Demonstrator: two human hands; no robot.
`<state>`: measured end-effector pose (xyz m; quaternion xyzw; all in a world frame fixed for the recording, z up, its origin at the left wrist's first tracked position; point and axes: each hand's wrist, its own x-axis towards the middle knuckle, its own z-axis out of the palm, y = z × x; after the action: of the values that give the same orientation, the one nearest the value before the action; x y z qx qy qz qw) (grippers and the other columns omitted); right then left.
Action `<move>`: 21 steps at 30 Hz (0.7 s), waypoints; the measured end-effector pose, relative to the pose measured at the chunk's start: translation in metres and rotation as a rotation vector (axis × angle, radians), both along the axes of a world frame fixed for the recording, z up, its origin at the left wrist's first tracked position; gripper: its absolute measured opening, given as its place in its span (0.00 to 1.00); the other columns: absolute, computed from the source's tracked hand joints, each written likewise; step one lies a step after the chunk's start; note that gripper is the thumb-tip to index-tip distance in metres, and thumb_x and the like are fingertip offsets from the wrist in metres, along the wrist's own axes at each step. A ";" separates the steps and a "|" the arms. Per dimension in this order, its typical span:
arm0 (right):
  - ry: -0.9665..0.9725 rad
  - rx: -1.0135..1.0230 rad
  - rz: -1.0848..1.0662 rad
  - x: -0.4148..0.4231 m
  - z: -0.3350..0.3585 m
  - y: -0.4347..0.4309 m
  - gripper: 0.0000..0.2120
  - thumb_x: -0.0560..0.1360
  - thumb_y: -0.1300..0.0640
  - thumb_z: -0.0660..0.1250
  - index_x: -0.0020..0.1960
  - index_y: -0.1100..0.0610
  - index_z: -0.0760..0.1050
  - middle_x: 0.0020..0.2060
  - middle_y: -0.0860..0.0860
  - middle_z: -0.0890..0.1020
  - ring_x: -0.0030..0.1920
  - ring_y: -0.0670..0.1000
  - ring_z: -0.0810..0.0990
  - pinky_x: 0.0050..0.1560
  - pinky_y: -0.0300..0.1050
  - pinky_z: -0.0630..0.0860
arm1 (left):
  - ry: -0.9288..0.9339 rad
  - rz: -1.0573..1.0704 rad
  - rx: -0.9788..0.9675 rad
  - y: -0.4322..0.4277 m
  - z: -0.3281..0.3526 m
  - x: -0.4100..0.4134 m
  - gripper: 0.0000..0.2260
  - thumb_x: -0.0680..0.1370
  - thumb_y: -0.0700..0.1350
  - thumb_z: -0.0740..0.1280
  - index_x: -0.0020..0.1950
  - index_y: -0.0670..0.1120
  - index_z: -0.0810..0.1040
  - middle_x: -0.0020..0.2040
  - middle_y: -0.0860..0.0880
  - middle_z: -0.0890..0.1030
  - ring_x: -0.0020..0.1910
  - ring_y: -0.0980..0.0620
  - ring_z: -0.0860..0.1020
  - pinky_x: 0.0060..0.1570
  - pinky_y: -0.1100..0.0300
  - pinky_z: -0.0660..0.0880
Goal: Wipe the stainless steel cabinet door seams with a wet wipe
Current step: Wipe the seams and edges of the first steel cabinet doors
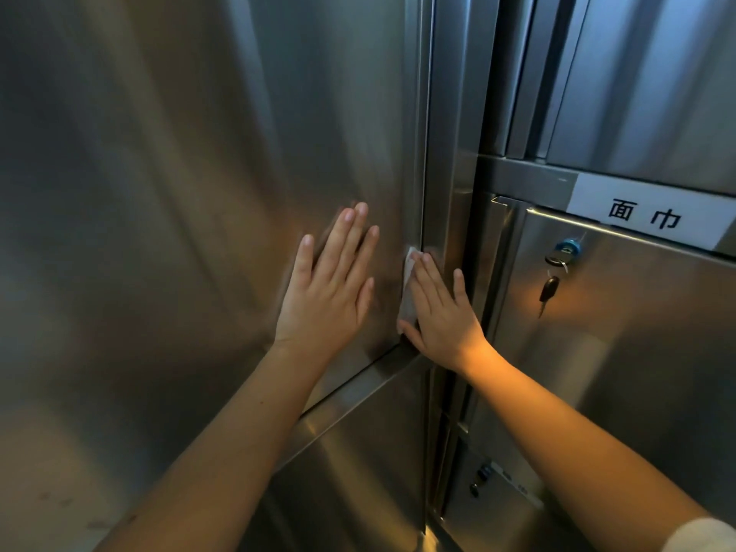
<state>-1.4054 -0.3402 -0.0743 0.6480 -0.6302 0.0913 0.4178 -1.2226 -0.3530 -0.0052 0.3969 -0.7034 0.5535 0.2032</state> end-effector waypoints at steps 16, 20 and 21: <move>-0.047 0.093 -0.177 0.004 -0.017 -0.008 0.38 0.76 0.35 0.35 0.76 0.61 0.42 0.72 0.57 0.29 0.72 0.52 0.29 0.67 0.61 0.31 | -0.012 -0.010 -0.023 -0.003 -0.002 -0.001 0.25 0.81 0.53 0.42 0.77 0.44 0.49 0.75 0.46 0.48 0.74 0.49 0.50 0.68 0.45 0.40; -0.075 0.159 -0.220 0.007 -0.031 -0.004 0.39 0.75 0.34 0.33 0.76 0.60 0.37 0.71 0.55 0.28 0.72 0.51 0.28 0.66 0.61 0.29 | -0.001 -0.021 -0.030 -0.003 -0.002 0.000 0.25 0.81 0.53 0.42 0.77 0.44 0.49 0.75 0.46 0.48 0.74 0.49 0.50 0.68 0.46 0.40; -0.091 0.188 -0.207 0.007 -0.037 -0.002 0.39 0.75 0.34 0.33 0.76 0.59 0.38 0.71 0.54 0.28 0.72 0.51 0.28 0.66 0.60 0.29 | 0.004 -0.023 -0.031 -0.003 -0.003 0.000 0.25 0.81 0.52 0.42 0.77 0.44 0.49 0.75 0.46 0.48 0.74 0.49 0.50 0.68 0.46 0.40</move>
<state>-1.3987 -0.3418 -0.1118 0.6110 -0.7178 0.0174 0.3335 -1.2229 -0.3559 -0.0078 0.3868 -0.6987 0.5614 0.2169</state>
